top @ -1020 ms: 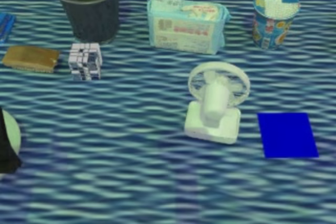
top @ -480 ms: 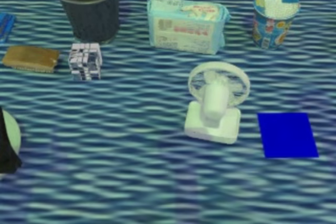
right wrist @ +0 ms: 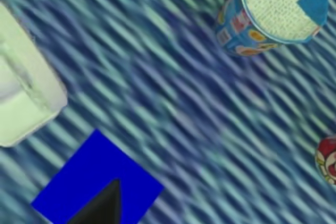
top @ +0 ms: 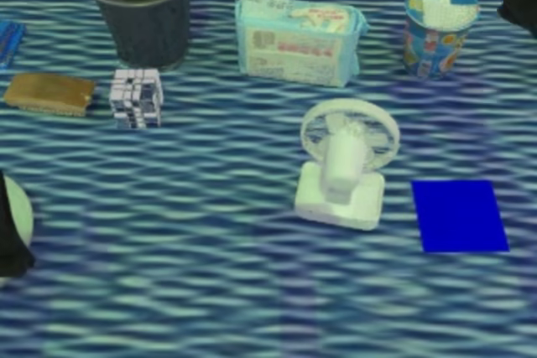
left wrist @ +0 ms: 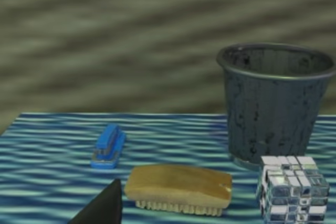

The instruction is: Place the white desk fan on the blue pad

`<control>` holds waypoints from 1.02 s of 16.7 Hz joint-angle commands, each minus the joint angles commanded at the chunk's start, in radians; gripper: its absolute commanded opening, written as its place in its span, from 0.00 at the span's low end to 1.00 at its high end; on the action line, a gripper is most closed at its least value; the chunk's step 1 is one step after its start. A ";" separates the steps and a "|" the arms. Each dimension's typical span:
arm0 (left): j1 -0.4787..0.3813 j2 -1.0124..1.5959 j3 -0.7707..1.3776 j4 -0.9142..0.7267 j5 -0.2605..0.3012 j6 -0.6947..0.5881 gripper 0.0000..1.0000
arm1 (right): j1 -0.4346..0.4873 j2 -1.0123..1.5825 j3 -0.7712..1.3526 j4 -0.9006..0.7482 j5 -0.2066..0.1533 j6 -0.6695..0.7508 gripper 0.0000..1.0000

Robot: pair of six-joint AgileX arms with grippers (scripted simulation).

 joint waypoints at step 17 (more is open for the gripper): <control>0.000 0.000 0.000 0.000 0.000 0.000 1.00 | 0.253 0.921 0.904 -0.602 -0.016 -0.321 1.00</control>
